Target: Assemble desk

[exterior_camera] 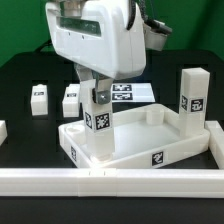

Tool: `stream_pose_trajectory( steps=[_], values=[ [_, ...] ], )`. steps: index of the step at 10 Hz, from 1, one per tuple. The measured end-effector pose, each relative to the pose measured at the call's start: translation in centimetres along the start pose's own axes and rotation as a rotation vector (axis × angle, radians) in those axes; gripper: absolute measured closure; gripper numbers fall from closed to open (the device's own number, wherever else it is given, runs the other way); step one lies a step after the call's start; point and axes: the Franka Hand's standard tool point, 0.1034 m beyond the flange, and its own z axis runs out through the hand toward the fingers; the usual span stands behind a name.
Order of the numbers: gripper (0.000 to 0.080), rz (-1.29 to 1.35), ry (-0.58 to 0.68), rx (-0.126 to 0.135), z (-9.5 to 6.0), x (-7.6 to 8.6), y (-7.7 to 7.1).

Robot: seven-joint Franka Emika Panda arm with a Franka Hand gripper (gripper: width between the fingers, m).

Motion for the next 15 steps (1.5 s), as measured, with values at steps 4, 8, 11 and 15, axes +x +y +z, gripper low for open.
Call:
stream_pose_trajectory(
  steps=[4, 8, 11, 15],
  values=[
    [0.0155, -0.250, -0.003, -0.003, 0.05, -0.34, -0.17],
    [0.0150, -0.606, -0.004, -0.002, 0.09, -0.37, -0.17],
    [0.0150, -0.857, -0.004, -0.002, 0.07, -0.02, 0.06],
    [0.0150, -1.124, -0.004, -0.003, 0.09, 0.08, 0.13]
  ],
)
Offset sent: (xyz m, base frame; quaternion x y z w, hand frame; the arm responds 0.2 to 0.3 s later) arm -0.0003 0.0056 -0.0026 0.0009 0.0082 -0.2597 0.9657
